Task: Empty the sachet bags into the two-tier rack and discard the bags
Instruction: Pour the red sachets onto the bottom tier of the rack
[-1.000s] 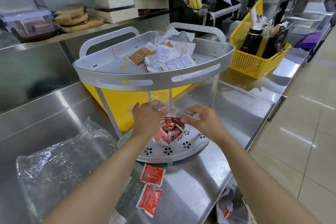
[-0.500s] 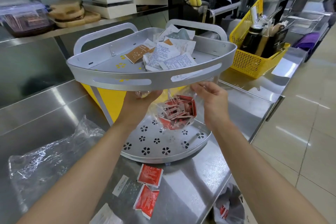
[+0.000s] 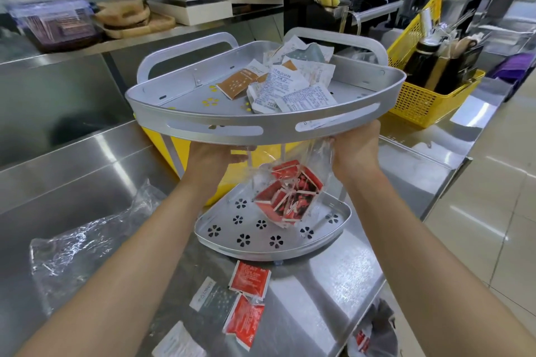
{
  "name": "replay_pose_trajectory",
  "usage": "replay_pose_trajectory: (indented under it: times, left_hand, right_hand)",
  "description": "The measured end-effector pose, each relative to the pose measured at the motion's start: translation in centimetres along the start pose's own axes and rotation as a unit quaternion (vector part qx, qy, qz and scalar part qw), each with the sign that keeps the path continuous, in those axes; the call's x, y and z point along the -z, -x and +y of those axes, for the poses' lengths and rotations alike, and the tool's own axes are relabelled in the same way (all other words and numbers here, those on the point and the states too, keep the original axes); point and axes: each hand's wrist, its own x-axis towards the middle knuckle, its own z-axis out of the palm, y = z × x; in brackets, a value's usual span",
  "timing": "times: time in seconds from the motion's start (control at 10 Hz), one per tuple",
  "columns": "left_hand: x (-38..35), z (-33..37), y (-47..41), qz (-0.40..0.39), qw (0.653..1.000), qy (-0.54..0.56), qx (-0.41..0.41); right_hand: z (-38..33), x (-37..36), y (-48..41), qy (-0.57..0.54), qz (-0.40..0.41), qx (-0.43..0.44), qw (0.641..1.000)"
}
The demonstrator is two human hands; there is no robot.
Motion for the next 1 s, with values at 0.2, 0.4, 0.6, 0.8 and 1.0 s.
replay_pose_trajectory:
  times: [0.2,0.4,0.6,0.8,1.0]
  left_hand:
    - [1.9,-2.4,0.8,-0.197,0.951,-0.217,0.098]
    - [2.5,-6.1,2.4,-0.036,0.971,-0.218,0.090]
    - [3.1,-6.8,2.7,-0.070,0.960,-0.231,0.141]
    - [2.7,-5.4,2.2,0.057,0.992,-0.086,0.077]
    - [2.6,-3.2,0.8,0.058,0.997,-0.057,0.012]
  right_hand:
    - [0.8,0.0,-1.0,-0.042,0.019,-0.044,0.998]
    - [2.4,1.9,0.0,-0.046,-0.146,-0.087,0.984]
    - [7.6,5.2,0.8,0.248,-0.135,-0.130,0.951]
    - [6.2,4.5,0.2,0.159,-0.049,-0.108,0.980]
    - [4.6,3.5,-0.8,0.102,-0.057,-0.045,0.992]
